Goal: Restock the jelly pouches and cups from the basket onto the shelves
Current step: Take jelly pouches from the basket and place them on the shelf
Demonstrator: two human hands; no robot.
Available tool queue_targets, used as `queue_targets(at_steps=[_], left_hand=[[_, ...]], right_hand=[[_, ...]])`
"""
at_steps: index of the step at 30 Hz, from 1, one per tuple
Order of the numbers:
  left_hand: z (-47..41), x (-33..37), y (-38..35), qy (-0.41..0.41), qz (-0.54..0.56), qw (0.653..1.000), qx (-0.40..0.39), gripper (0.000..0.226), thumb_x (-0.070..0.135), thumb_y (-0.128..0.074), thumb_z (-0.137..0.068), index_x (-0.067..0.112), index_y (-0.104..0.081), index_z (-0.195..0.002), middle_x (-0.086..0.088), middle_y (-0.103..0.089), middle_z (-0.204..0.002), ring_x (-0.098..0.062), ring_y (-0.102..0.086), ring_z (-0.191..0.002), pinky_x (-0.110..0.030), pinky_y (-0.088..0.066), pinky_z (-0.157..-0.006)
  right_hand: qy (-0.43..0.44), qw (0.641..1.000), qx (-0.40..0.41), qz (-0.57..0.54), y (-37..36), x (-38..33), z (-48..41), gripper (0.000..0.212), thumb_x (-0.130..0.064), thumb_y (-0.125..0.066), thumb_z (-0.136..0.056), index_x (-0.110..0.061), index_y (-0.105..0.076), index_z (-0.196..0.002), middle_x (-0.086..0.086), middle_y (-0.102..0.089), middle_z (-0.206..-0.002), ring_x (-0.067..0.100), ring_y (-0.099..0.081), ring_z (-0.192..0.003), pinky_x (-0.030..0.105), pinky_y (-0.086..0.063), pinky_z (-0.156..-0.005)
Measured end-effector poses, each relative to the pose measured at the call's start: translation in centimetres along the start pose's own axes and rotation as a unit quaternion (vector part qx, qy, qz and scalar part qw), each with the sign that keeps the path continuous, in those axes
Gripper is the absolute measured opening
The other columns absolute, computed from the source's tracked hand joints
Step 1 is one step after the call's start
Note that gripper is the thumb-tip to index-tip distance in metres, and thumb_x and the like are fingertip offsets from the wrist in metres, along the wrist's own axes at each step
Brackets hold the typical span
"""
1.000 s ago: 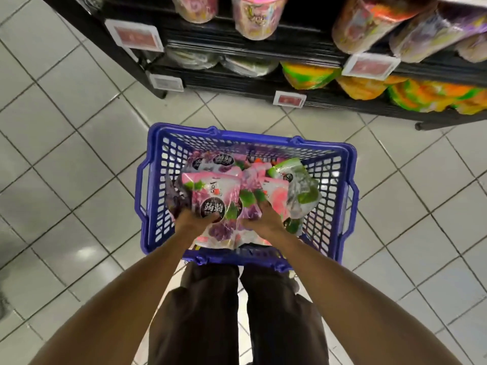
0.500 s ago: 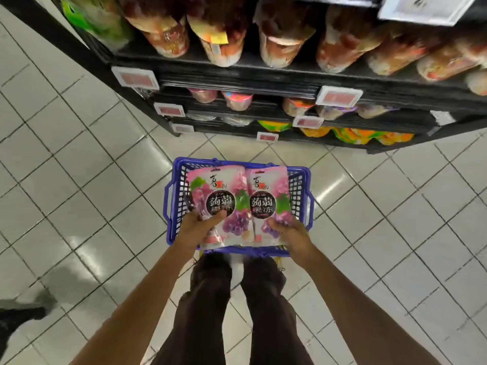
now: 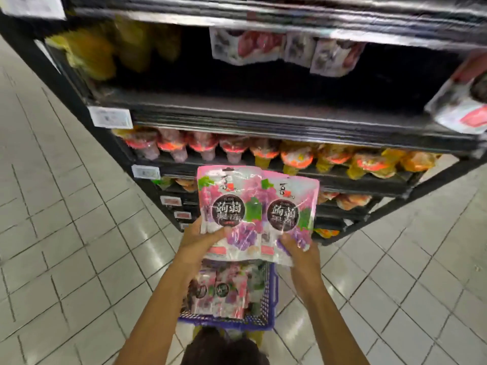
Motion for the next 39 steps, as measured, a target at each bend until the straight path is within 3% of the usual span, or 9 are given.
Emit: queue_targets(at_steps=[3, 6, 8, 13, 18, 23, 27, 33, 39], left_hand=[[1.6, 5.2, -1.0, -0.061, 0.001, 0.998, -0.016, 0.049, 0.023, -0.086, -0.064, 0.02, -0.069, -0.11, -0.006, -0.076, -0.104, -0.029, -0.071, -0.1, -0.037, -0.061, -0.075], [2.8, 10.2, -1.8, -0.127, -0.014, 0.991, -0.032, 0.051, 0.029, -0.086, -0.06, 0.022, -0.07, -0.108, -0.003, -0.077, -0.101, -0.025, -0.072, -0.096, -0.039, -0.06, -0.076], [3.5, 13.3, -2.3, -0.163, -0.022, 0.985, -0.05, 0.053, 0.038, -0.085, -0.054, 0.026, -0.071, -0.103, -0.001, -0.077, -0.098, -0.023, -0.073, -0.093, -0.039, -0.06, -0.076], [4.8, 19.1, -3.6, -0.245, -0.014, 0.965, -0.094, 0.049, 0.046, -0.092, -0.05, 0.034, -0.074, -0.094, -0.004, -0.077, -0.095, -0.025, -0.074, -0.087, -0.034, -0.059, -0.063], [6.1, 24.0, -5.3, -0.321, -0.028, 0.935, -0.148, 0.052, 0.045, -0.088, -0.05, 0.034, -0.072, -0.098, -0.003, -0.077, -0.099, -0.024, -0.075, -0.088, -0.032, -0.06, -0.067], [7.2, 28.5, -8.4, -0.384, -0.024, 0.906, -0.174, 0.049, 0.041, -0.092, -0.049, 0.032, -0.074, -0.094, -0.006, -0.077, -0.093, -0.026, -0.075, -0.083, -0.028, -0.059, -0.061], [7.9, 32.3, -11.8, -0.424, -0.009, 0.885, -0.192, 0.054, 0.045, -0.088, -0.047, 0.031, -0.073, -0.097, -0.006, -0.077, -0.095, -0.027, -0.075, -0.085, -0.034, -0.06, -0.066], [9.2, 37.5, -17.7, -0.484, 0.005, 0.852, -0.199, 0.046, 0.04, -0.091, -0.052, 0.029, -0.074, -0.094, -0.004, -0.078, -0.09, -0.022, -0.076, -0.081, -0.026, -0.058, -0.058], [8.8, 40.9, -22.9, -0.484, 0.036, 0.851, -0.2, 0.045, 0.039, -0.09, -0.054, 0.023, -0.075, -0.094, -0.007, -0.077, -0.093, -0.026, -0.075, -0.085, -0.032, -0.06, -0.064]], right_hand=[[0.057, 0.998, -0.005, -0.018, -0.3, -4.5, 0.7, 0.04, -0.029, -0.083, -0.057, -0.019, -0.073, -0.095, 0.003, -0.076, -0.089, 0.017, -0.072, -0.083, 0.03, -0.056, -0.074], [0.118, 0.993, 0.009, -0.025, -0.7, -8.3, 0.9, 0.026, -0.029, -0.081, -0.06, -0.026, -0.075, -0.085, 0.005, -0.076, -0.088, 0.023, -0.072, -0.088, 0.04, -0.056, -0.081], [0.148, 0.988, 0.021, -0.05, -1.0, -10.8, 1.3, 0.031, -0.031, -0.082, -0.059, -0.026, -0.075, -0.089, 0.011, -0.075, -0.096, 0.033, -0.07, -0.095, 0.046, -0.056, -0.087], [0.223, 0.972, 0.027, -0.071, -1.0, -16.0, 2.1, 0.053, -0.031, -0.086, -0.059, -0.023, -0.069, -0.108, 0.007, -0.075, -0.105, 0.025, -0.072, -0.097, 0.029, -0.059, -0.073], [0.293, 0.953, 0.046, -0.069, -0.7, -21.0, 2.8, 0.047, -0.034, -0.087, -0.053, -0.033, -0.072, -0.097, 0.006, -0.075, -0.103, 0.026, -0.073, -0.095, 0.039, -0.06, -0.079], [0.359, 0.927, 0.058, -0.091, 1.4, -25.9, 3.4, 0.069, -0.03, -0.092, -0.056, -0.032, -0.062, -0.118, 0.004, -0.072, -0.113, 0.025, -0.07, -0.103, 0.042, -0.06, -0.082], [0.417, 0.902, 0.085, -0.073, 3.7, -30.9, 4.0, 0.076, -0.044, -0.095, -0.049, -0.037, -0.062, -0.117, 0.002, -0.072, -0.112, 0.024, -0.071, -0.102, 0.04, -0.06, -0.077], [0.509, 0.85, 0.135, -0.015, 7.8, -39.8, 4.7, 0.055, -0.037, -0.089, -0.057, -0.033, -0.067, -0.106, -0.001, -0.075, -0.103, 0.019, -0.073, -0.093, 0.028, -0.06, -0.071], [0.545, 0.826, 0.143, 0.027, 10.6, -47.6, 4.1, 0.044, -0.029, -0.088, -0.062, -0.026, -0.069, -0.101, 0.001, -0.077, -0.097, 0.02, -0.074, -0.089, 0.041, -0.061, -0.079]])
Point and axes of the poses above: each hand's wrist, its own z-axis away from the middle knuckle, its own y-axis out of the back of the hand, x = y × z, the point moved 1 cm from there along -z, towards the middle knuckle
